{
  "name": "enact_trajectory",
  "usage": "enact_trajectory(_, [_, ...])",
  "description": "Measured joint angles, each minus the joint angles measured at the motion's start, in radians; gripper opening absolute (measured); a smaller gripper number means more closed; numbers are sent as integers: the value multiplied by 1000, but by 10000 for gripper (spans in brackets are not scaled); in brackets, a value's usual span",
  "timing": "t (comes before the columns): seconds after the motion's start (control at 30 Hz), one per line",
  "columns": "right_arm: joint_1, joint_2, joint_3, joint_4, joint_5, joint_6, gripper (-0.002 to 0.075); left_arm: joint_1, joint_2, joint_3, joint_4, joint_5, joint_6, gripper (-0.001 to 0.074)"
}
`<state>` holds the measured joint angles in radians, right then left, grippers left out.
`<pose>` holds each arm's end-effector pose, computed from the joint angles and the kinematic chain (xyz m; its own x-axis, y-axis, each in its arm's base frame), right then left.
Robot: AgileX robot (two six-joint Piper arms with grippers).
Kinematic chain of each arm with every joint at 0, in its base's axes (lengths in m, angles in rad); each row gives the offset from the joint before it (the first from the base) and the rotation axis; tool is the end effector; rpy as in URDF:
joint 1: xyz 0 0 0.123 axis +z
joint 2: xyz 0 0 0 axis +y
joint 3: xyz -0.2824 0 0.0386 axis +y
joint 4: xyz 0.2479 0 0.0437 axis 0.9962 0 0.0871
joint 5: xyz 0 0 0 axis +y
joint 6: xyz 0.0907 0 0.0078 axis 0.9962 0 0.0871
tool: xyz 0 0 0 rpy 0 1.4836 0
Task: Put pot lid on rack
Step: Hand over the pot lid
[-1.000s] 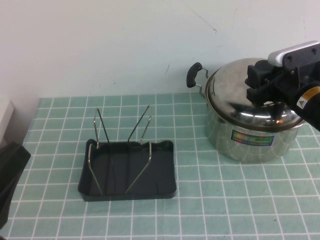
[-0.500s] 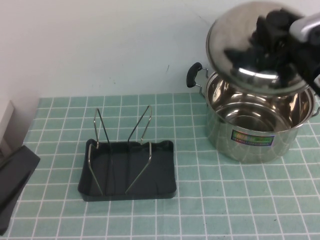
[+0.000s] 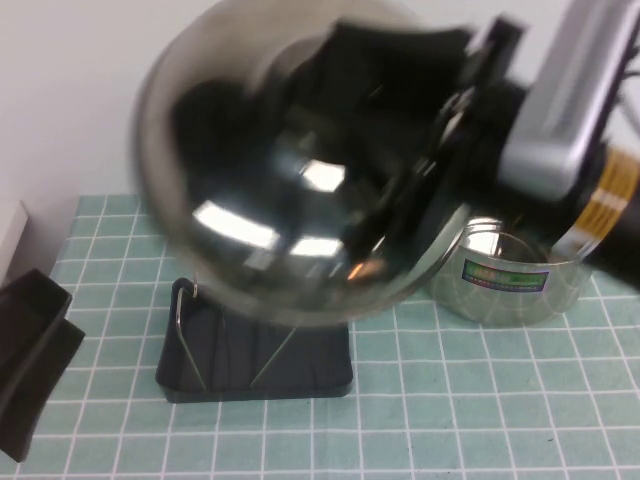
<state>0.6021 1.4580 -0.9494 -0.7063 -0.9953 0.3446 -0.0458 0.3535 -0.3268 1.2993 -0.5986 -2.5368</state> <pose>0.2303 0.2183 0.3581 0.4313 0.2048 -0.8787 -0.8450 0.4329 -0.3139 0.0694 -0.0525 0.3123 -0.4771 -0.7861 -0.3929 0.3856 0.2145 -0.8974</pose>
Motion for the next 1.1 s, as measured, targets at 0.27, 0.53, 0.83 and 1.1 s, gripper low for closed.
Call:
enact_trajectory(0.27, [228,13,0,-12,26,18,347,0,0,0,0,0,-96,692])
enact_trajectory(0.53, [304,31,0,-18,33,32,347,0,0,0,0,-45,-107,579])
enact_trajectory(0.83, [302,55,4,20,17,59,347,0,-2,-8,-26,-96,-113,204])
enact_trajectory(1.1, [302,55,4,20,-53,116,413,0,-2,-12,-26,-147,-113,176])
